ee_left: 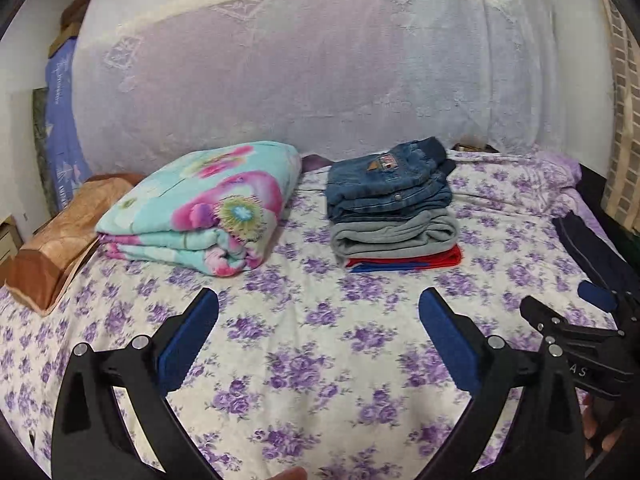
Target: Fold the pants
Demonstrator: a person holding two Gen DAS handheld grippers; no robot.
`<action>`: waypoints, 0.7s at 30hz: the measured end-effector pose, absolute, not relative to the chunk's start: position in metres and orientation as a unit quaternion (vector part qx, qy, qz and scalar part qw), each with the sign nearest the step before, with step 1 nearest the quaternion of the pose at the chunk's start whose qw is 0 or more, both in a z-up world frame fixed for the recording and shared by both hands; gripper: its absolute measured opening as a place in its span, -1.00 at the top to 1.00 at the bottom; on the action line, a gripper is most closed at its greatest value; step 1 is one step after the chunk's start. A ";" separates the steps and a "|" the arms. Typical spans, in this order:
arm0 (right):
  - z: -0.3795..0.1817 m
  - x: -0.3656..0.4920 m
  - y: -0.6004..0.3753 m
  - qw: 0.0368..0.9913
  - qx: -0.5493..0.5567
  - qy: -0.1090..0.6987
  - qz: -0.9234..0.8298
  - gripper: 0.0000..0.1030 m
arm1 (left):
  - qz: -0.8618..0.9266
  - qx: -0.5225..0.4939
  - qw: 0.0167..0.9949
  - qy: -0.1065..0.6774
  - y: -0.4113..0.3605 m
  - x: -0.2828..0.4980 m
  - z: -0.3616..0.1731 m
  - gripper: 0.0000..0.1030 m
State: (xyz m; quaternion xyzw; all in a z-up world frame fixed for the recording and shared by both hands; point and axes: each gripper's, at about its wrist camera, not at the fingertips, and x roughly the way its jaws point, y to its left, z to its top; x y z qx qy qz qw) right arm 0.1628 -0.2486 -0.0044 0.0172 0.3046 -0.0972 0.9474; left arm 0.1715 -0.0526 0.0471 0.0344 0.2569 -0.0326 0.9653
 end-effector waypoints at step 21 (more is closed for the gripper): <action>-0.026 0.162 -0.239 0.944 -0.010 0.313 -0.104 -0.93 | -0.011 0.007 0.949 0.316 -0.043 0.201 0.004 -0.90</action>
